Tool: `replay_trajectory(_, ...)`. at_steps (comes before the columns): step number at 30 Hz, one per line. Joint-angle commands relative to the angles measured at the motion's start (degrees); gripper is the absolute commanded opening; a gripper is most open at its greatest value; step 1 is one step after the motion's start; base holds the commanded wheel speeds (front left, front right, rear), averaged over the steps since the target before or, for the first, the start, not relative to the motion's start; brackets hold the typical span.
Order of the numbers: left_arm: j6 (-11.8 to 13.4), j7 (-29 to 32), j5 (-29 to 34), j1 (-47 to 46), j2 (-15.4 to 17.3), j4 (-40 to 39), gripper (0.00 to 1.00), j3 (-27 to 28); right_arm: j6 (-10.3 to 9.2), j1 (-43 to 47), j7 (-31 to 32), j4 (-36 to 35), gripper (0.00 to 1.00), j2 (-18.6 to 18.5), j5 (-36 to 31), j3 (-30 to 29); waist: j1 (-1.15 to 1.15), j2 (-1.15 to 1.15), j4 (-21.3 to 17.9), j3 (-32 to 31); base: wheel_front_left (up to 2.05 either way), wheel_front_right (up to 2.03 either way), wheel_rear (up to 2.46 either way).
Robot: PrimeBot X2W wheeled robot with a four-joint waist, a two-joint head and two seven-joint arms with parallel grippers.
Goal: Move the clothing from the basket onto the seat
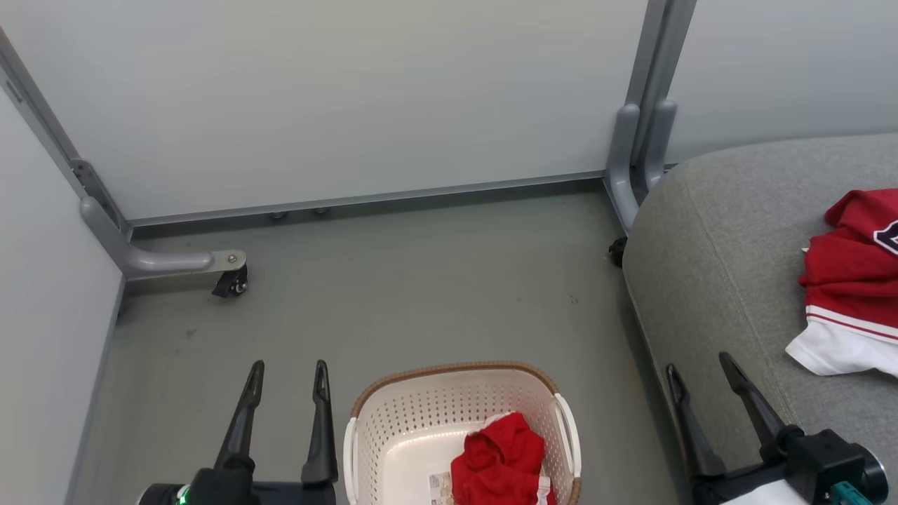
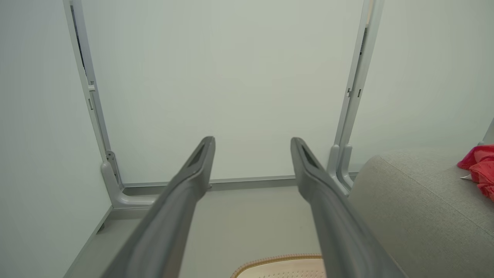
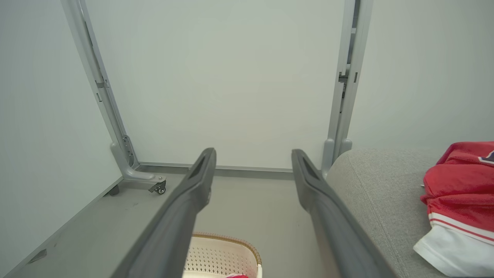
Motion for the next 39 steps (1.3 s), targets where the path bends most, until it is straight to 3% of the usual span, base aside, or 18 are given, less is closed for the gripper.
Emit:
replay_trajectory(1, -0.7, 0.0, 0.9, 1.4, 0.0, -0.6, 1.0, -0.2, -0.05, 1.2, -0.1, 0.5, 1.0, 0.1, 0.1, -0.2, 0.0, 0.66, 0.3, -1.5, 0.0, 0.0, 0.0)
replay_trajectory(12, 0.1, 0.0, 0.1, 5.6, 0.0, 0.5, 1.0, -1.2, -0.05, 3.1, -0.1, 3.0, 1.0, 1.0, -0.4, 0.6, 0.0, 0.66, -1.2, -4.0, 0.0, 0.0, 0.0)
replay_trajectory(39, 0.1, 0.0, 1.0, 5.3, 0.0, 1.7, 1.0, -1.5, -0.05, 3.1, -0.1, 3.3, 1.0, 0.5, -0.3, 1.7, 0.0, 0.66, -2.4, -3.7, 0.0, 0.0, 0.0)
